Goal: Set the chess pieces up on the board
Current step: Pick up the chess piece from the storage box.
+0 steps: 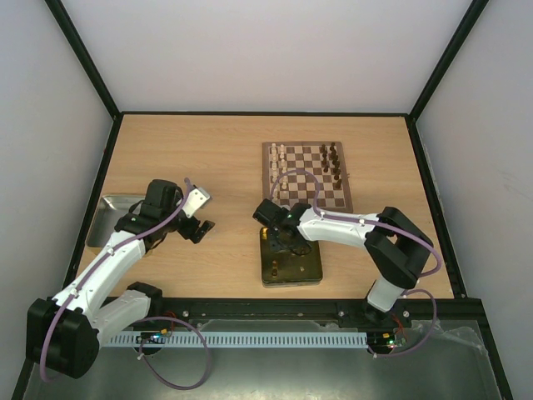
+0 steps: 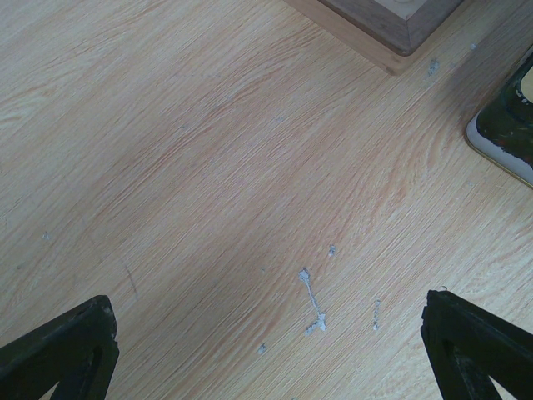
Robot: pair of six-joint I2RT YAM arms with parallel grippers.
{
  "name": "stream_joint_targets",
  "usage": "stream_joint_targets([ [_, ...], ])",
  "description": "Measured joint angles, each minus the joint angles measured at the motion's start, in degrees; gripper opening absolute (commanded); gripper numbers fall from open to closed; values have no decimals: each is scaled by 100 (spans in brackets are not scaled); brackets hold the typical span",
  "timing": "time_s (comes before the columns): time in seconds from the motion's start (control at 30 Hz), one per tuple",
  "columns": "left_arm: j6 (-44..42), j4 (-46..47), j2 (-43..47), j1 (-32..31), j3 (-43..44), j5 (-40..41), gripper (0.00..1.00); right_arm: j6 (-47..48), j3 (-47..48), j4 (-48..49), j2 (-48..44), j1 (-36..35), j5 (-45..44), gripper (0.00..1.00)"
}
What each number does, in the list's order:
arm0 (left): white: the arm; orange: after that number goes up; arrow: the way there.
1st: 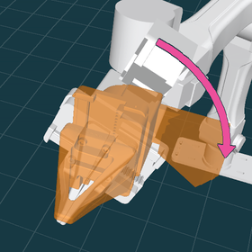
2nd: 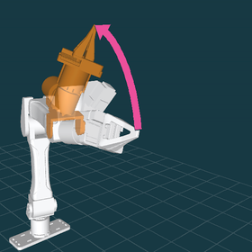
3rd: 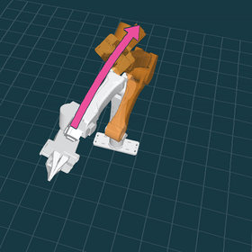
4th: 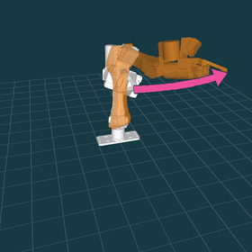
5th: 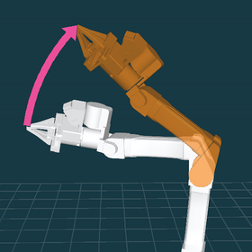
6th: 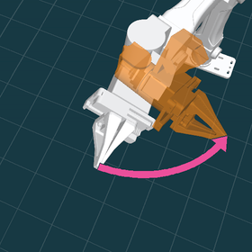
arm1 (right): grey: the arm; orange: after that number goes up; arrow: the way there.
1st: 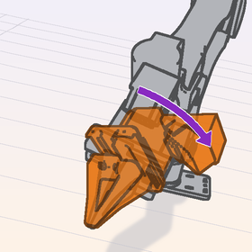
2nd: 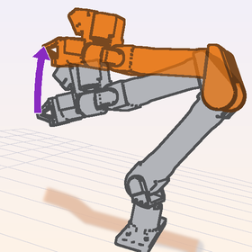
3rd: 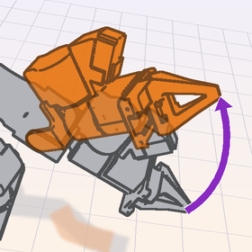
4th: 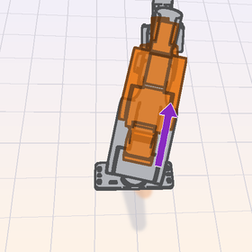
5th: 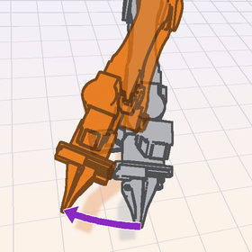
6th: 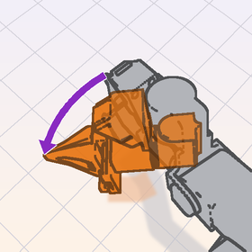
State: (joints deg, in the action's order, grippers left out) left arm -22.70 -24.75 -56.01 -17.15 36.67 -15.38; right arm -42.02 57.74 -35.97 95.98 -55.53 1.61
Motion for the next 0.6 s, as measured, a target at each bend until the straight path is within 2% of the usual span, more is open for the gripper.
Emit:
stream_joint_targets([
  [0.3, -2, 0, 0, 0, 0, 0, 99, 4, 0, 4, 4, 0, 20, 11],
  [0.6, -2, 0, 0, 0, 0, 0, 99, 63, 236, -188, 4, 0, -28, 10],
])
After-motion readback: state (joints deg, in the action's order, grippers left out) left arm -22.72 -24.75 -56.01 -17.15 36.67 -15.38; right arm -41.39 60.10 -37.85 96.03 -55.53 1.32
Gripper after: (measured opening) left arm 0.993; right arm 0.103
